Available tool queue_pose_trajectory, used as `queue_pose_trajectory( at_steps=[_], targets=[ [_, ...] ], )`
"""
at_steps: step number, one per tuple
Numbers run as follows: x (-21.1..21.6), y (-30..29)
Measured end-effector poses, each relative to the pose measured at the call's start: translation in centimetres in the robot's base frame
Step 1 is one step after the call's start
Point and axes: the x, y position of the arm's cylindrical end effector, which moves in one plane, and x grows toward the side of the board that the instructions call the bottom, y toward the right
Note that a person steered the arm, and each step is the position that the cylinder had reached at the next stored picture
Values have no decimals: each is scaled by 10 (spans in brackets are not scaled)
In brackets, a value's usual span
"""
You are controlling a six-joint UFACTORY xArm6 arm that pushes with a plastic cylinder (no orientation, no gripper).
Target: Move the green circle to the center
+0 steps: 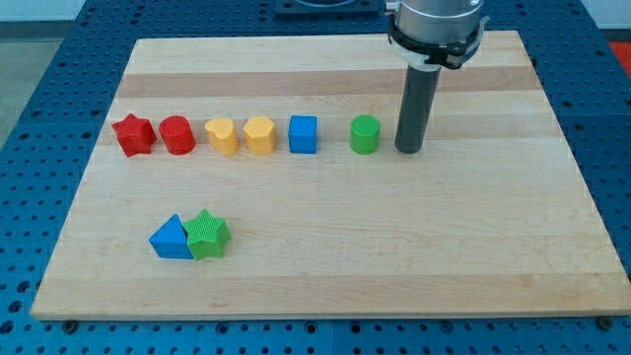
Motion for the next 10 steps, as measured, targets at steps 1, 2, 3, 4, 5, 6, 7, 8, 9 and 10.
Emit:
queue_pose_trajectory(
  at_steps=[1, 2, 3, 4, 5, 6, 7, 8, 9, 10],
  targets=[
    [-10, 0],
    [-11, 0],
    [-11, -4],
    [-11, -8],
    [-11, -13],
    [-11, -18],
    [-11, -26],
    [-11, -31],
    [-11, -32],
    [-11, -33]
  ],
)
